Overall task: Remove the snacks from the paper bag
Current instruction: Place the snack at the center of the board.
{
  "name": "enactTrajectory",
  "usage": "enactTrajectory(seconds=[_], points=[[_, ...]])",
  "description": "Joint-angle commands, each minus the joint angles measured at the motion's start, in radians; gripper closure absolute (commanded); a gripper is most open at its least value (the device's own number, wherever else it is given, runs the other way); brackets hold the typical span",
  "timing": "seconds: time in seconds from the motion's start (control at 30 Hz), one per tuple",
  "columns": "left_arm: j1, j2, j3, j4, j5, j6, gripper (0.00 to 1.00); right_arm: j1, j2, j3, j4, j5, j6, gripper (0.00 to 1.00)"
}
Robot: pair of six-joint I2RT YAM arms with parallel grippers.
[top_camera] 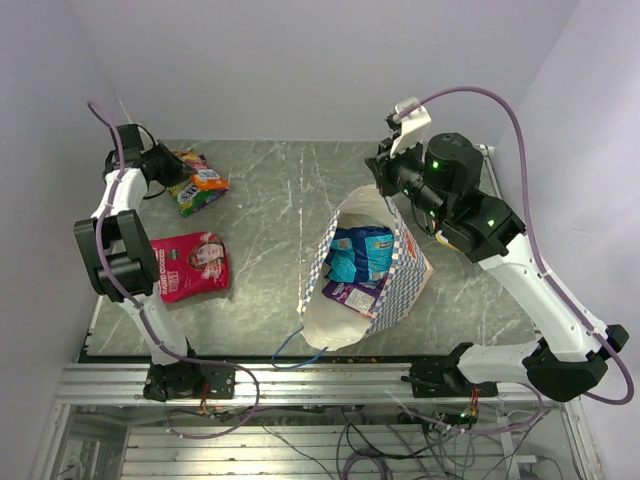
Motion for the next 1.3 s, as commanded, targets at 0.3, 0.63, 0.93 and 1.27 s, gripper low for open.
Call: enactTrajectory(seconds=[0.3,0.63,0.93,1.27], points=[[0.105,0.154,0.103,0.088,0.118,0.107,0.93,-0.110,-0.005,0.053,0.065,-0.046,0.016,1.00],[0.116,0.209,0.036,-0.003,0.003,0.138,0.79,-0.148,-0.001,0.042,0.072,-0.084,0.069,1.00],[0.115,0.187,0.104,-0.129,-0.091,0.143,0.42,-0.149,-0.023,0.045,0.057,-0.133,0.102,1.00],[0.115,0.008,0.068,-0.202,-0.159,0.110,0.17,-0.150,-0.072,0.001,0.062,-0.175,0.132,1.00]])
